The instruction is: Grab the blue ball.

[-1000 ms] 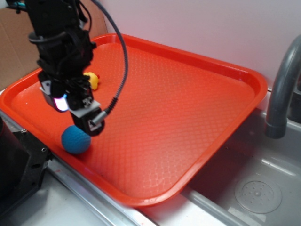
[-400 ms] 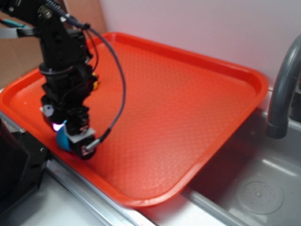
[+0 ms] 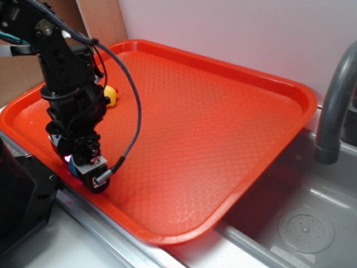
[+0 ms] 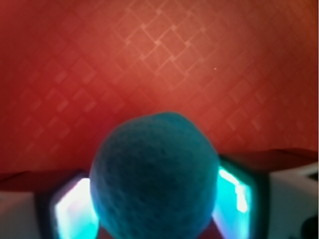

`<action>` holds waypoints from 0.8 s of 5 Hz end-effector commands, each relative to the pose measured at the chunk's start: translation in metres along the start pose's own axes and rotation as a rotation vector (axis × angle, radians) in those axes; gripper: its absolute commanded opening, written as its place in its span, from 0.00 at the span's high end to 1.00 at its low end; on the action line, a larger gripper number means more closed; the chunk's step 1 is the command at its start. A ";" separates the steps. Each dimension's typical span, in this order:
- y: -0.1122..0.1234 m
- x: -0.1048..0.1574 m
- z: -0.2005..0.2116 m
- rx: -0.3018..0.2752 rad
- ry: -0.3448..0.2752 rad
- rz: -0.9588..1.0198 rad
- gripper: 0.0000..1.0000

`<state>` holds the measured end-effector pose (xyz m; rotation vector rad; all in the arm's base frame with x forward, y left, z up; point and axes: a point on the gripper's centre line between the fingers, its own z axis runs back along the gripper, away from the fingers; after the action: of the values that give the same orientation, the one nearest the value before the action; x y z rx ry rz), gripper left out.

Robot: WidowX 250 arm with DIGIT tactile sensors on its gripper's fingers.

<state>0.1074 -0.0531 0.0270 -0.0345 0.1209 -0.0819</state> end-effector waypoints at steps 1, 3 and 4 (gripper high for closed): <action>0.004 0.013 0.042 0.012 -0.094 -0.048 1.00; 0.016 0.030 0.144 0.064 -0.148 -0.009 1.00; 0.037 0.036 0.157 0.078 -0.167 0.040 1.00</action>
<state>0.1619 -0.0124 0.1663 0.0448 -0.0122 -0.0462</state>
